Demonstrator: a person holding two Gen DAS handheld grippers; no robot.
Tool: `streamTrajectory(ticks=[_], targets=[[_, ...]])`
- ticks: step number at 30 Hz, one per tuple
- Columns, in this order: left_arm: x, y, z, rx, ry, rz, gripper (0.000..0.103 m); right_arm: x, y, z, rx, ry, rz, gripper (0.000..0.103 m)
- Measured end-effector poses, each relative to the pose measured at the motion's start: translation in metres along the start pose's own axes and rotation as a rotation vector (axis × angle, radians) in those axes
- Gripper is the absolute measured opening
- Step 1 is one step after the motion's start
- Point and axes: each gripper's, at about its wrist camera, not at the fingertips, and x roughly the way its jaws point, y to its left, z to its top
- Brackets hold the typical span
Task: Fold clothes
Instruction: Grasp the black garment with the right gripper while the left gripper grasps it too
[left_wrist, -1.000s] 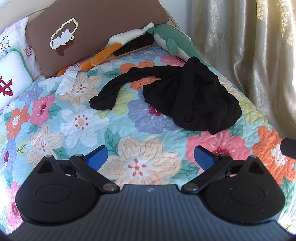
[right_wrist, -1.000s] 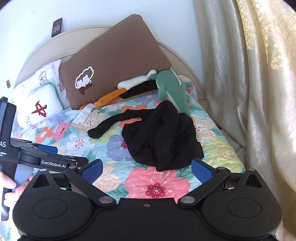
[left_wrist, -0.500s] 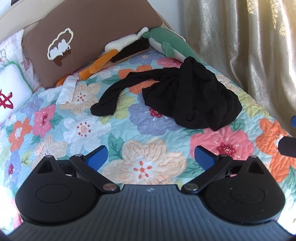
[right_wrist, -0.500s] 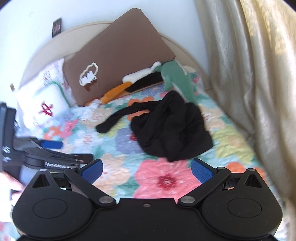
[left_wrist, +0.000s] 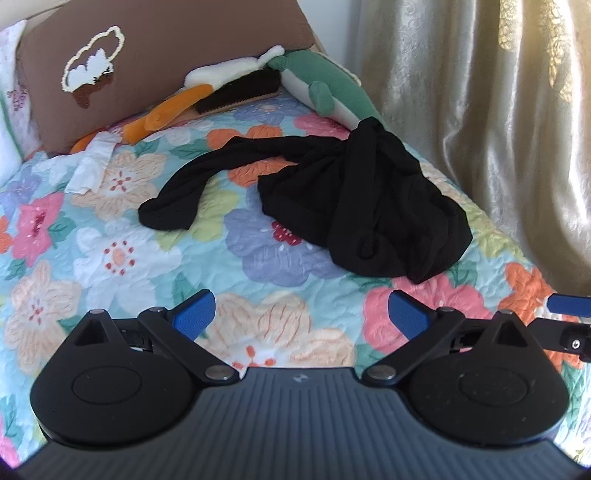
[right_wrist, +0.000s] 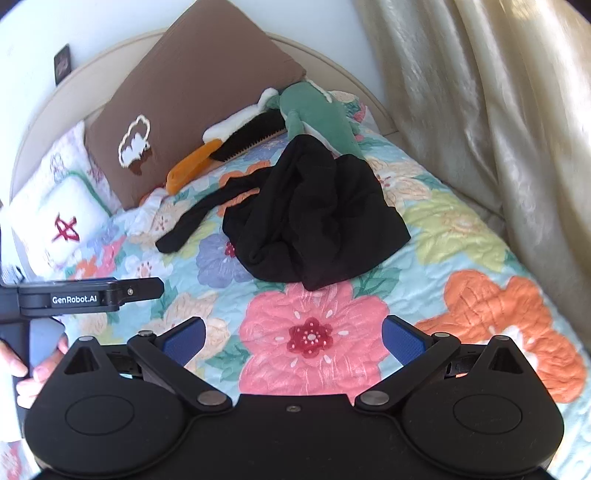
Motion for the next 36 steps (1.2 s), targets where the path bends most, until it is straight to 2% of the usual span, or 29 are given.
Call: streamTrajectory(ticks=[2, 5, 7, 9, 12, 15, 17, 19, 20, 22, 23, 25, 26, 27, 28, 29, 33, 36], targets=[[0.015, -0.001, 0.005, 0.025, -0.011, -0.027, 0.102, 0.007, -0.010, 0.008, 0.032, -0.036, 0.012, 0.103], [0.042, -0.003, 0.016, 0.047, -0.032, -0.055, 0.102, 0.027, -0.025, 0.024, 0.078, -0.102, 0.086, 0.103], [0.062, 0.002, 0.026, -0.034, -0.048, -0.035, 0.102, 0.054, -0.046, 0.032, 0.157, -0.115, 0.145, 0.103], [0.082, 0.014, 0.037, -0.157, -0.041, -0.054, 0.102, 0.078, -0.064, 0.040, 0.252, -0.086, 0.088, 0.103], [0.110, 0.027, 0.049, -0.277, -0.006, -0.087, 0.102, 0.101, -0.078, 0.048, 0.301, -0.123, 0.018, 0.103], [0.134, 0.026, 0.052, -0.265, 0.037, -0.107, 0.102, 0.129, -0.093, 0.051, 0.376, -0.089, -0.016, 0.103], [0.151, 0.021, 0.050, -0.243, 0.068, -0.101, 0.103, 0.144, -0.096, 0.049, 0.415, -0.086, 0.019, 0.103], [0.169, 0.017, 0.047, -0.245, 0.108, -0.114, 0.103, 0.153, -0.088, 0.050, 0.400, -0.094, 0.062, 0.103], [0.175, 0.014, 0.047, -0.236, 0.111, -0.100, 0.103, 0.160, -0.083, 0.052, 0.397, -0.067, 0.107, 0.100], [0.179, 0.006, 0.049, -0.195, 0.096, -0.063, 0.103, 0.177, -0.074, 0.052, 0.422, 0.001, 0.194, 0.074], [0.182, 0.003, 0.051, -0.173, 0.100, -0.048, 0.103, 0.182, -0.070, 0.050, 0.438, 0.006, 0.187, 0.070], [0.182, 0.001, 0.054, -0.161, 0.117, -0.040, 0.102, 0.184, -0.063, 0.048, 0.445, -0.010, 0.145, 0.054], [0.179, 0.002, 0.056, -0.152, 0.113, -0.059, 0.084, 0.184, -0.059, 0.047, 0.438, -0.012, 0.127, 0.049], [0.173, 0.002, 0.058, -0.132, 0.105, -0.102, 0.050, 0.182, -0.054, 0.046, 0.427, -0.016, 0.120, 0.040], [0.167, 0.003, 0.059, -0.115, 0.109, -0.148, 0.036, 0.180, -0.049, 0.047, 0.411, -0.019, 0.131, 0.035], [0.161, 0.004, 0.059, -0.107, 0.118, -0.178, 0.018, 0.178, -0.043, 0.047, 0.394, -0.019, 0.150, 0.034], [0.128, 0.018, 0.056, -0.040, 0.101, -0.245, 0.013, 0.162, -0.007, 0.053, 0.337, -0.046, 0.230, 0.031], [0.093, 0.049, 0.053, -0.065, 0.076, -0.314, 0.014, 0.142, 0.028, 0.055, 0.306, -0.063, 0.290, 0.030]])
